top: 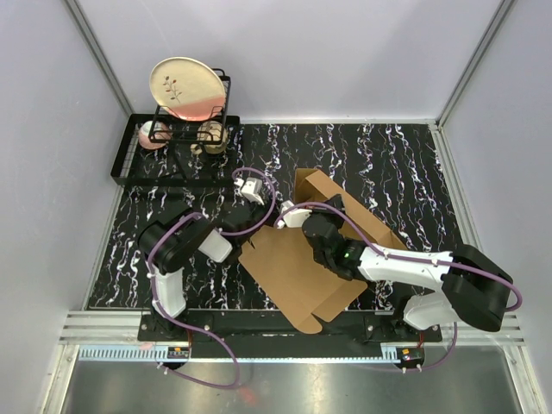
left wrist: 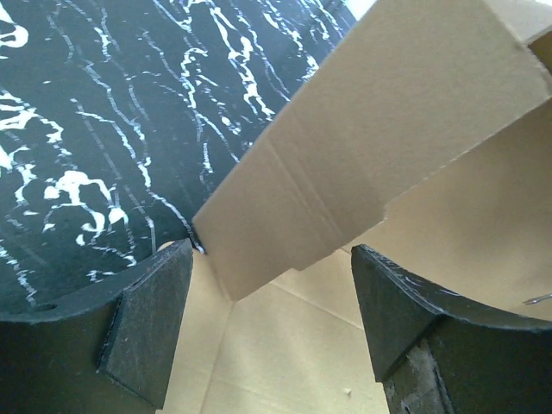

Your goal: Fold the paper box

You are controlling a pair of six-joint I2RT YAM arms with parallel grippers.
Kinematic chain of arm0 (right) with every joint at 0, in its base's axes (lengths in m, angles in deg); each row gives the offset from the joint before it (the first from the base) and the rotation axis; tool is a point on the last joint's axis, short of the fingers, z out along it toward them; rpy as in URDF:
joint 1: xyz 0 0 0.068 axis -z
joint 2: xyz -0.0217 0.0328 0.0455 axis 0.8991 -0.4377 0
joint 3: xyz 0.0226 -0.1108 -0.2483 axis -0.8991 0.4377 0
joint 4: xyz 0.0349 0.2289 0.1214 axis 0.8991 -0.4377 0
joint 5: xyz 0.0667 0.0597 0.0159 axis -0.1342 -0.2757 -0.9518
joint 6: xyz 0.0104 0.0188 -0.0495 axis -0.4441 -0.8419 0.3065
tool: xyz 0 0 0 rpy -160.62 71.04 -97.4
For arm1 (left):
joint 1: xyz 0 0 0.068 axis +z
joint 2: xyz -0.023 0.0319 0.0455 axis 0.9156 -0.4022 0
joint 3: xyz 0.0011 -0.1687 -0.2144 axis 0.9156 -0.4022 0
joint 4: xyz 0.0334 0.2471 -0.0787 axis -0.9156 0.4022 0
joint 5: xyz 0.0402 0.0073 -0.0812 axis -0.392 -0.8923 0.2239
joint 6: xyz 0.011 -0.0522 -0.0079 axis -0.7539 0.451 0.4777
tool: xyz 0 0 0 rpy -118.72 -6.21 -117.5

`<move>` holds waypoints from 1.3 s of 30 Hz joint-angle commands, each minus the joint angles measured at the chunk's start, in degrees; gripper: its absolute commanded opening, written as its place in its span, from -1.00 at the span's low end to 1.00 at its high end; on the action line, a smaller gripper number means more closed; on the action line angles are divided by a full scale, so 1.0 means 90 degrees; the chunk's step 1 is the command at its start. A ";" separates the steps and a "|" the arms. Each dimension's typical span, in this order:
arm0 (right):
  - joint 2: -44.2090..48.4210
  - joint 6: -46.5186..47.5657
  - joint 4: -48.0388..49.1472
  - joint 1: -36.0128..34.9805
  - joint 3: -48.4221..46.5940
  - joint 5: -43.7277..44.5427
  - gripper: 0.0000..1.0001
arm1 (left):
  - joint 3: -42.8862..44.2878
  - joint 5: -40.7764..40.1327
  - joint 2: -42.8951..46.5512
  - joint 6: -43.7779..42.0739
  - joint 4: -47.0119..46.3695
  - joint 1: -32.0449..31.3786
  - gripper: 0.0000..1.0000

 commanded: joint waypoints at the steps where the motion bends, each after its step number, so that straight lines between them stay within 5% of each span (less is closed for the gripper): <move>1: -0.0088 -0.0318 -0.0134 0.0020 -0.0268 -0.0145 -0.91 | 0.0236 -0.0046 0.0077 -0.0178 -0.1302 -0.0140 0.53; 12: -0.0147 -0.0640 -0.0319 0.0020 -0.0404 -0.0145 -0.91 | 0.0734 -0.0134 -0.0167 -0.0023 -0.1243 -0.0297 0.48; 39: -0.0098 -0.1139 -0.0544 0.0030 -0.0453 -0.0145 -0.89 | 0.0716 -0.0172 -0.0549 0.0574 -0.2034 -0.0570 -0.61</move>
